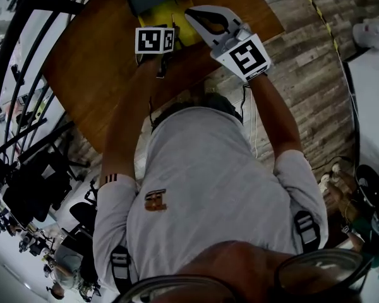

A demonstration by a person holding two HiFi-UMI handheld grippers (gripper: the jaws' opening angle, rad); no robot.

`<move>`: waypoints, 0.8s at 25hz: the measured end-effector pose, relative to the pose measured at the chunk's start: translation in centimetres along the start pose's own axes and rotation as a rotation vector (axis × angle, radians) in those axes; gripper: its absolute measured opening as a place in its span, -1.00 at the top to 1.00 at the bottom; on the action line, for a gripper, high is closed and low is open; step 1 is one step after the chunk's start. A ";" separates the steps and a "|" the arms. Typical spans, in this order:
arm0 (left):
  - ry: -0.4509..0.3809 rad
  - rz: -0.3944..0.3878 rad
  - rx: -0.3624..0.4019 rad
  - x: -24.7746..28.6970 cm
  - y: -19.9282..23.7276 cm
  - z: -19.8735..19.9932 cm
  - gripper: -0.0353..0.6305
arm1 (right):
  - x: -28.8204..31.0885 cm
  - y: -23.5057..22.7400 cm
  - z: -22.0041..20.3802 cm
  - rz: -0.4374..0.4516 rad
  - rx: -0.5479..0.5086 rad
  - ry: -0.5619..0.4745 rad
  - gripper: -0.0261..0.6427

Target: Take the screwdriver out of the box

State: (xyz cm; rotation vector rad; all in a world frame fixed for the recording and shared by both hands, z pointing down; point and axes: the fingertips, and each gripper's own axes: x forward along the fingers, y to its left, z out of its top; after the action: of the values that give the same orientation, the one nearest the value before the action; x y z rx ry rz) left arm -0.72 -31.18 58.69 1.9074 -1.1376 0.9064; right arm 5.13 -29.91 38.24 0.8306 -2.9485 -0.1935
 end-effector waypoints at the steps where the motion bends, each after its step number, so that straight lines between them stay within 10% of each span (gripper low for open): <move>1: 0.019 0.003 -0.010 0.4 0.1 -0.1 0.42 | 0.0 -0.3 -0.1 0.002 0.007 -0.003 0.83; 20: 0.280 0.103 0.101 4.7 0.3 -2.1 0.46 | -0.5 -4.4 -1.8 0.014 0.063 -0.050 0.83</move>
State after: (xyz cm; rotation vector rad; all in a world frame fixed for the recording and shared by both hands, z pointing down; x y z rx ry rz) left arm 0.29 -31.41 63.72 1.7445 -1.0449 1.2658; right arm 8.03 -33.51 39.43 0.8240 -3.0209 -0.1230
